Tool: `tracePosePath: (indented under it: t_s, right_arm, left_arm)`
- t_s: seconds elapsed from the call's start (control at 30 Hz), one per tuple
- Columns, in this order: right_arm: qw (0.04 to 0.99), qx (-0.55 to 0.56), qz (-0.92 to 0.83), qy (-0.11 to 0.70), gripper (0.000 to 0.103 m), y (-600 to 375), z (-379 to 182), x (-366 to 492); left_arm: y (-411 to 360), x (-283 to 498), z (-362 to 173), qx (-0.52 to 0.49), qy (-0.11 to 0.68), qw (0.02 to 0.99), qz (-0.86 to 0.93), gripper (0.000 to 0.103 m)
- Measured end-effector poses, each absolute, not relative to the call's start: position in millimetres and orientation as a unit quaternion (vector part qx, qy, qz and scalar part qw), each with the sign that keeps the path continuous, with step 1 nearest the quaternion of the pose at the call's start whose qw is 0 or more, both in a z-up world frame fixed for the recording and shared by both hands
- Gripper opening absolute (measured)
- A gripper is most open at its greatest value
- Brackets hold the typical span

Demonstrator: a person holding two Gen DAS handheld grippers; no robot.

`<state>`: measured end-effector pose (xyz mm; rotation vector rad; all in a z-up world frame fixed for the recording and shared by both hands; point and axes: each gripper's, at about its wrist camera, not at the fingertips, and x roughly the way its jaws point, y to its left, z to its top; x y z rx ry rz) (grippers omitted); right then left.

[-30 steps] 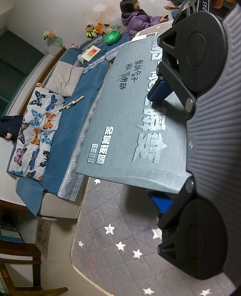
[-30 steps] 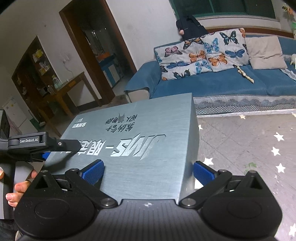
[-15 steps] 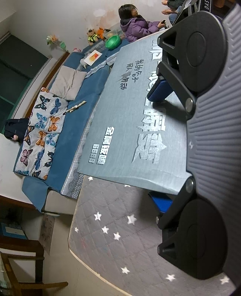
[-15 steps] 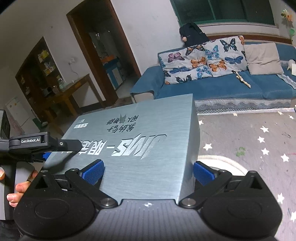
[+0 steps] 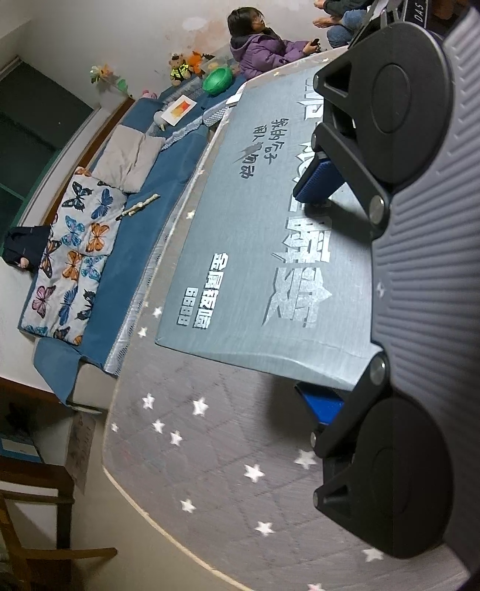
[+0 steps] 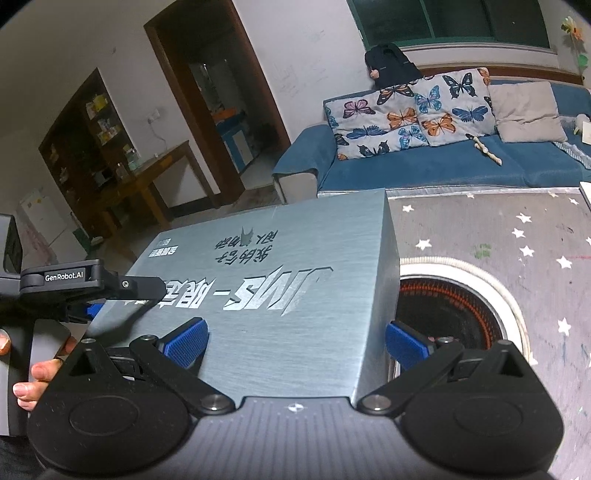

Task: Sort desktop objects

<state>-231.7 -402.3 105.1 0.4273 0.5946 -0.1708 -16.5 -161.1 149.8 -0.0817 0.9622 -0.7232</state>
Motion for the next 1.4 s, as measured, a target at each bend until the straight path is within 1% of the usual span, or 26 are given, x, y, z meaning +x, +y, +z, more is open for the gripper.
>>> tracePosePath:
  t_s: [0.23, 0.6, 1.1, 1.4]
  right_arm:
    - [0.930, 0.211, -0.080, 0.292, 0.103, -385, 93, -254]
    - [0.930, 0.209, -0.076, 0.292, 0.103, -380, 78, -263]
    - [0.928, 0.220, -0.061, 0.293, 0.103, -386, 71, -265]
    - [0.927, 0.220, -0.057, 0.297, 0.103, -392, 69, -265]
  left_arm:
    - [-157, -25, 138, -0.025, 0.452, 0.827, -0.334, 0.103]
    - [-154, -29, 122, -0.027, 0.462, 0.823, -0.329, 0.103]
    - [-155, -40, 127, -0.008, 0.452, 0.832, -0.323, 0.103]
    - [-156, -34, 127, -0.010, 0.459, 0.829, -0.319, 0.103]
